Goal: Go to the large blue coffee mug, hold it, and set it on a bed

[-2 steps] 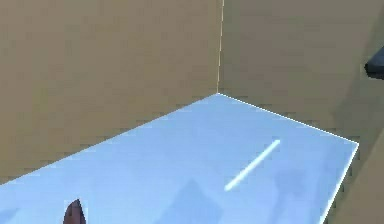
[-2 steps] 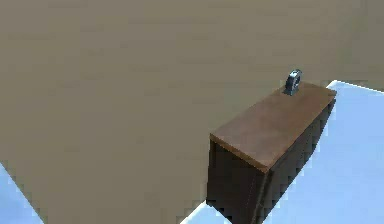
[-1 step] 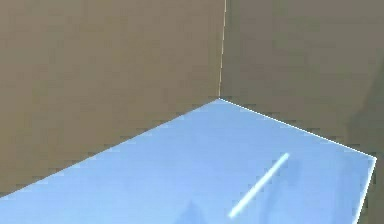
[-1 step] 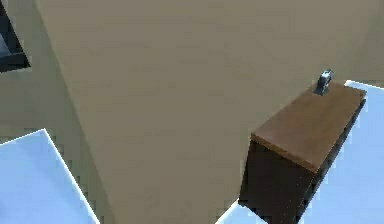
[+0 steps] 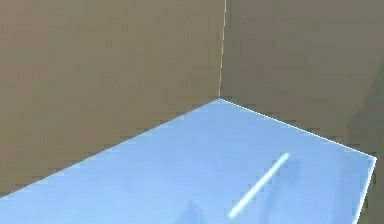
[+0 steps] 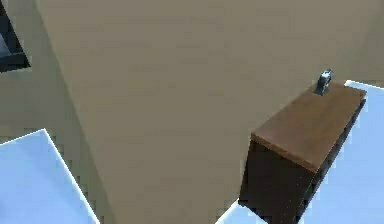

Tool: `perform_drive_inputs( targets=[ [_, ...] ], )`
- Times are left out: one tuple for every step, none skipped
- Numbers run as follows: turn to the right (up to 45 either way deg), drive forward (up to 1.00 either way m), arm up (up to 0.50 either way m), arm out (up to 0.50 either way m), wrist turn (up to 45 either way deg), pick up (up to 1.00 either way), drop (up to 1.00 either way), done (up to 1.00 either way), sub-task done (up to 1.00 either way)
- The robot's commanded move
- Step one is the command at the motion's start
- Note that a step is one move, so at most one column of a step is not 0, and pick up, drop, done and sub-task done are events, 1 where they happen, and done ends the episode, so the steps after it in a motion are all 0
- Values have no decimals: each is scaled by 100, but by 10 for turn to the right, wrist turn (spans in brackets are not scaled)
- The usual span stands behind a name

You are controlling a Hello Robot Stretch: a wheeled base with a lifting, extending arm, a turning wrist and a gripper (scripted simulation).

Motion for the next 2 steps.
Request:
perform_drive_inputs(
  targets=[
    [-450,0,0,0,0,0,0,0,0],
    [-450,0,0,0,0,0,0,0,0]
  ],
)
